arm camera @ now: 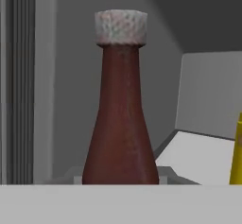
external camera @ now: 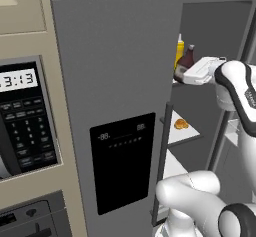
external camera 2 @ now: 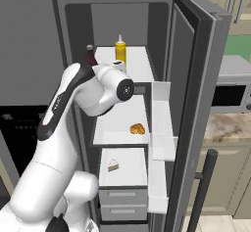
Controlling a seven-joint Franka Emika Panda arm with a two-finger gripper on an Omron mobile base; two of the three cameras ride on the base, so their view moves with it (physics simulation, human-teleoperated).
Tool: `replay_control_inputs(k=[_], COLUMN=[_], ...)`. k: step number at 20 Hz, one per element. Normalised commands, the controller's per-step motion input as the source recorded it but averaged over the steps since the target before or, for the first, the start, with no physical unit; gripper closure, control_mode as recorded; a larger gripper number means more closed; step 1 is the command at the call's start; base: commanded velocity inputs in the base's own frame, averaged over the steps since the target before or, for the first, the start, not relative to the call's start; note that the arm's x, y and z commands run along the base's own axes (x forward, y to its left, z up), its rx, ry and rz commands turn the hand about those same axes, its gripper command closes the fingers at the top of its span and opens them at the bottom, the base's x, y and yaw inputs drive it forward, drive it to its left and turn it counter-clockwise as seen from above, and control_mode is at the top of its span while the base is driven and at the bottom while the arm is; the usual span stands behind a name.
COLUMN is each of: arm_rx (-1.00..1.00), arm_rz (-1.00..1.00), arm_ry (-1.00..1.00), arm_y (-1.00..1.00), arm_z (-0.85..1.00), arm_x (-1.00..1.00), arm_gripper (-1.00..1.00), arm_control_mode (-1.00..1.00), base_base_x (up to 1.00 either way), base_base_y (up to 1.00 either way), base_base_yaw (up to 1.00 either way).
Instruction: Place the mustard and ketchup from the counter to the top shelf of the fridge. If the existing items in the fridge are on the top shelf, move them to other shelves.
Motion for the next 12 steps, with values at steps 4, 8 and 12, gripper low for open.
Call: replay_control_inputs(k=[4, 8, 12], arm_rx=[0.00, 0.00, 0.00], arm_rz=[0.00, 0.00, 0.00], arm_ry=[0.00, 0.00, 0.00], arm_y=[-0.04, -0.08, -0.03], arm_z=[-0.21, -0.31, -0.29], arm_x=[0.55, 0.54, 0.55], arm_gripper=[1.00, 1.00, 1.00], arm_control_mode=[-1.00, -1.00, -1.00], base_base_x=[0.00, 0.00, 0.00], base_base_y=[0.00, 0.00, 0.00], base_base_yaw=[0.00, 0.00, 0.00])
